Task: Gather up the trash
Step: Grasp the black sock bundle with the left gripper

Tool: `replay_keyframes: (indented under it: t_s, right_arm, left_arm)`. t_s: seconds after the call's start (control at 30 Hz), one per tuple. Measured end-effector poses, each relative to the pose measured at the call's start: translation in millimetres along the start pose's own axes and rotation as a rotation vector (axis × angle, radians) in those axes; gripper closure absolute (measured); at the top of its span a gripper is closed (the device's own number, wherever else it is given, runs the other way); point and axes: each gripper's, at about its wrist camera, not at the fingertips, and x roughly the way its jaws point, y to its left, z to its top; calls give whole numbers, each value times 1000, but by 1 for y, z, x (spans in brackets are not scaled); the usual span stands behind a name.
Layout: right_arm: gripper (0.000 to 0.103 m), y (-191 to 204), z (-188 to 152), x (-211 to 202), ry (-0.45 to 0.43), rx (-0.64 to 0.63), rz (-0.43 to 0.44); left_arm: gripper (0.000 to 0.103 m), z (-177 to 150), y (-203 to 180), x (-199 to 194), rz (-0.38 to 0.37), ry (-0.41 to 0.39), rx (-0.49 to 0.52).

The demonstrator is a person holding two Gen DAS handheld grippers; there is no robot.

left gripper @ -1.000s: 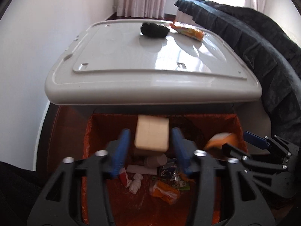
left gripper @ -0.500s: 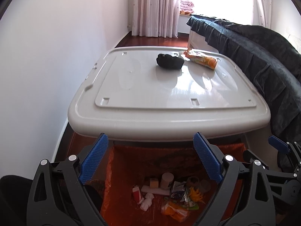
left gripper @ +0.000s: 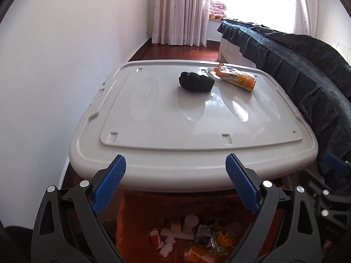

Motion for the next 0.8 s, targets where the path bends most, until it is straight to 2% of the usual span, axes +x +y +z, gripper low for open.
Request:
replay_keyframes:
  t_s: [0.2, 0.33, 0.43, 0.63, 0.8]
  right_arm:
    - [19, -14, 48, -5, -96, 24, -6]
    - [19, -25, 66, 0, -127, 53, -2]
    - [19, -31, 66, 8, -112, 67, 8]
    - [19, -44, 58, 23, -57, 92, 24]
    - [19, -51, 57, 28, -38, 117, 50]
  left_arm:
    - [13, 46, -5, 34, -25, -11, -20]
    - [13, 86, -16, 72, -86, 6, -26]
    - [13, 109, -31, 110, -93, 40, 15]
    - [13, 136, -44, 190, -36, 109, 26]
    - [13, 147, -53, 229, -1, 137, 67]
